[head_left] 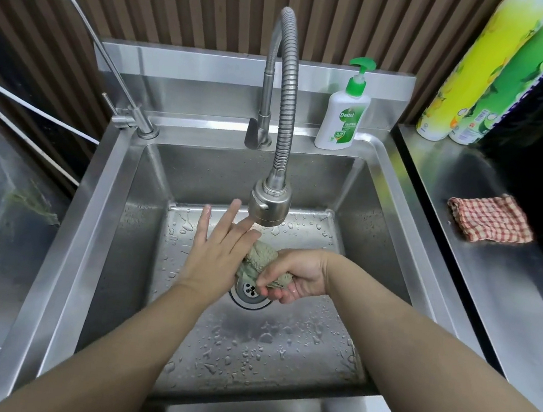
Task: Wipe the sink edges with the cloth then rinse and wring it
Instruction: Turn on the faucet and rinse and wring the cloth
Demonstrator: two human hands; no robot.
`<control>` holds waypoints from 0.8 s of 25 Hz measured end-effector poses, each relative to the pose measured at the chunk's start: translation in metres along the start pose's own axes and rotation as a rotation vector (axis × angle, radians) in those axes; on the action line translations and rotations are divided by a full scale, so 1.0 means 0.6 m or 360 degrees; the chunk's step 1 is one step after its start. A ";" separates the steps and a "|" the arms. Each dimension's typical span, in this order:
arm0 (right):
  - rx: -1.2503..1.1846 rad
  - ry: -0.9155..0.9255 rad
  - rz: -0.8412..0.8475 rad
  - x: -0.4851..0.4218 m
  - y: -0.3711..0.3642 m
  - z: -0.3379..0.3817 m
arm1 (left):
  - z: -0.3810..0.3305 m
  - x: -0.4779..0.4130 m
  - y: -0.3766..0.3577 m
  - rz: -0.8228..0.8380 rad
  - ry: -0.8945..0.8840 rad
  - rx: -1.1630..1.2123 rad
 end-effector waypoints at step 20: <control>0.2078 -0.0016 -0.1484 -0.034 0.045 0.033 | 0.019 -0.003 -0.105 0.1340 0.0897 0.1239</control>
Point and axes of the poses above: each hand's wrist, its own x-axis away from the middle knuckle, its own y-axis out of the back of the hand, z = x × y, the point moved 6 cm from there along -x, towards the middle knuckle, and after that the axes turned 3 degrees about -y, right-handed, at the moved point
